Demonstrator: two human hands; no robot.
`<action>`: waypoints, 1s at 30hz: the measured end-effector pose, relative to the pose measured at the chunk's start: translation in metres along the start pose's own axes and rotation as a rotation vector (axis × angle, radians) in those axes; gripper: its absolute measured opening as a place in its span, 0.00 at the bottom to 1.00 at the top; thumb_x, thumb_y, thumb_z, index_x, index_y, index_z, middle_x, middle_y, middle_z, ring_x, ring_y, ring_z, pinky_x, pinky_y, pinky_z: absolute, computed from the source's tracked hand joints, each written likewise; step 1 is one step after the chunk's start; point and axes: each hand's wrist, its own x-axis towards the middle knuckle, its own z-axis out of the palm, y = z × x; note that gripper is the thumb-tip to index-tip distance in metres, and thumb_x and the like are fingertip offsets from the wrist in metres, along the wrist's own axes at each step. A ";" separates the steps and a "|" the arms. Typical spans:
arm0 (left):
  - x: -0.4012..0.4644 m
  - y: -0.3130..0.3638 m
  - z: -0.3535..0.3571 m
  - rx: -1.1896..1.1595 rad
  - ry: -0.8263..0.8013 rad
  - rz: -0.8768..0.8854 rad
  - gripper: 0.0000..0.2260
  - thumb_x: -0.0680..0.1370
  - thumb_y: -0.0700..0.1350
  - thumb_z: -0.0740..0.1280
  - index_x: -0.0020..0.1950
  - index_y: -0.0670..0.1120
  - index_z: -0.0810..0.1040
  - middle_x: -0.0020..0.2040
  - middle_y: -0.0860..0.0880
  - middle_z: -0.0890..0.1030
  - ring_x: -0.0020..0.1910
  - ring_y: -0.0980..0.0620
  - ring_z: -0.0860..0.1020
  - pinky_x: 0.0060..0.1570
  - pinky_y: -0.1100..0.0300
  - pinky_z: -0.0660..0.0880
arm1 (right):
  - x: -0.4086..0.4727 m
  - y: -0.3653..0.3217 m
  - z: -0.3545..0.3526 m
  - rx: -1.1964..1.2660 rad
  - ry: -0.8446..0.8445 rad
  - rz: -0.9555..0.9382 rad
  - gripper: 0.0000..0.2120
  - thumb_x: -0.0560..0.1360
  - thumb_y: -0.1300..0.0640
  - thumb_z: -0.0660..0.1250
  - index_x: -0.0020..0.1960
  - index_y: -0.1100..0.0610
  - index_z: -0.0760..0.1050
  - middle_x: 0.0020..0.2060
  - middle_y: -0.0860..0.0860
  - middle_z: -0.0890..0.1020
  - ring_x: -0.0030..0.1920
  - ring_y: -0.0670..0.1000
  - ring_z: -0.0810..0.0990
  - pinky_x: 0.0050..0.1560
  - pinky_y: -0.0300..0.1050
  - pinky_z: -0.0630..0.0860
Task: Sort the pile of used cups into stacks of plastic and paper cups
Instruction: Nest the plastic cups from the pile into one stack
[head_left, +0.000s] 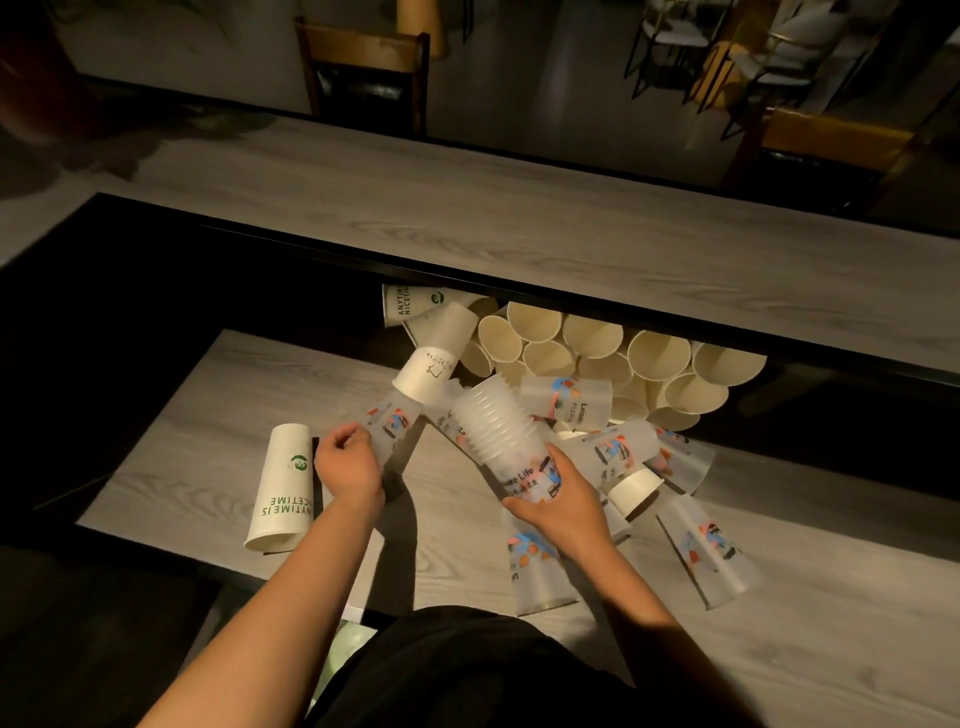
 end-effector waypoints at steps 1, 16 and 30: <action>-0.001 0.002 -0.001 -0.008 0.019 0.015 0.08 0.79 0.38 0.68 0.57 0.48 0.78 0.51 0.47 0.81 0.54 0.45 0.81 0.55 0.52 0.80 | 0.000 0.000 0.000 -0.003 0.002 -0.004 0.31 0.57 0.39 0.77 0.55 0.24 0.67 0.49 0.33 0.81 0.50 0.28 0.77 0.45 0.35 0.73; -0.013 0.049 -0.006 0.042 0.103 0.415 0.09 0.82 0.49 0.63 0.61 0.58 0.68 0.43 0.59 0.79 0.42 0.62 0.80 0.32 0.70 0.75 | -0.002 0.006 0.003 -0.066 -0.048 -0.018 0.38 0.60 0.42 0.80 0.65 0.32 0.64 0.50 0.33 0.77 0.49 0.35 0.77 0.44 0.34 0.72; -0.024 0.067 0.018 0.052 -0.256 0.497 0.09 0.82 0.41 0.65 0.51 0.56 0.77 0.50 0.53 0.81 0.45 0.65 0.81 0.41 0.71 0.76 | 0.006 0.012 0.004 -0.101 -0.029 -0.024 0.42 0.62 0.44 0.80 0.73 0.42 0.67 0.57 0.42 0.80 0.54 0.44 0.79 0.57 0.52 0.80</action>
